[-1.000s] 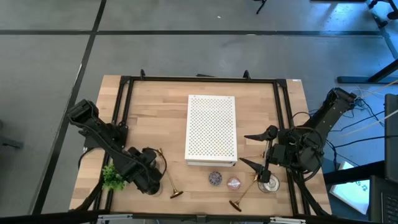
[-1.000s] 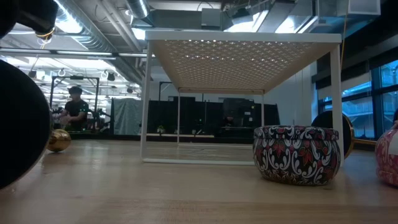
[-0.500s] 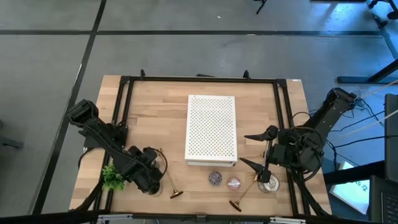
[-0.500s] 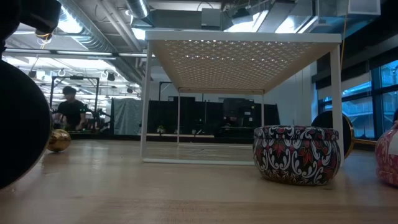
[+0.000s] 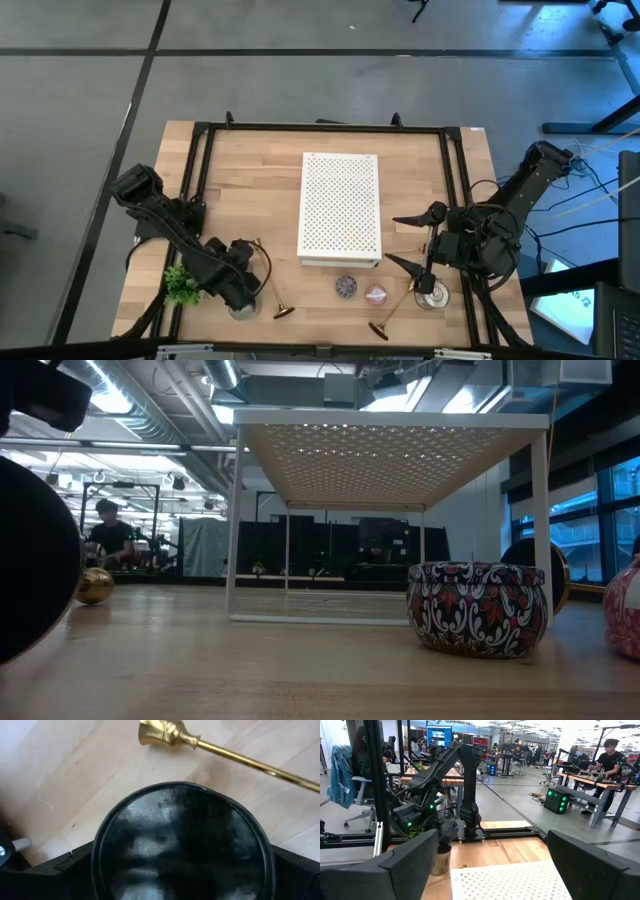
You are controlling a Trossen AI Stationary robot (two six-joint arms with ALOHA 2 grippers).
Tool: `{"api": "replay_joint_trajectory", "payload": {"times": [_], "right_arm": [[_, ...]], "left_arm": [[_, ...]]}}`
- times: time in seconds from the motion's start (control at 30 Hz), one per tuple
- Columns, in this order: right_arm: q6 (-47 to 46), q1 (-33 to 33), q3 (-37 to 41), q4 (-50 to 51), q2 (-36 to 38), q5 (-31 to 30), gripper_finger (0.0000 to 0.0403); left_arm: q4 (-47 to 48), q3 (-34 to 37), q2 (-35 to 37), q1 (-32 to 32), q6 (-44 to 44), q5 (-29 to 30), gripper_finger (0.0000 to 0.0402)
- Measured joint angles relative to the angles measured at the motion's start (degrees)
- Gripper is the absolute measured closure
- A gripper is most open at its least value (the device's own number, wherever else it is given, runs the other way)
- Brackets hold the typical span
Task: Pick & Place candle stick holders
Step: Put the top silver scented candle on the shelf
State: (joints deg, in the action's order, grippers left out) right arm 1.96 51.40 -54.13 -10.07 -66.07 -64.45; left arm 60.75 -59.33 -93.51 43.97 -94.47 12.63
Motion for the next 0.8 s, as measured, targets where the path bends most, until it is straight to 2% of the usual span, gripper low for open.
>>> {"api": "replay_joint_trajectory", "payload": {"times": [0.37, 0.8], "right_arm": [[0.02, 0.00, 0.00, 0.00, -0.01, 0.00, 0.0027], [0.02, 0.01, 0.00, 0.00, 0.01, 0.00, 0.0027]], "left_arm": [[-0.66, 0.00, -0.04, -0.25, 1.13, 4.23, 0.0002], [-0.64, 0.00, -0.04, -1.09, 0.63, 0.02, 0.0002]]}}
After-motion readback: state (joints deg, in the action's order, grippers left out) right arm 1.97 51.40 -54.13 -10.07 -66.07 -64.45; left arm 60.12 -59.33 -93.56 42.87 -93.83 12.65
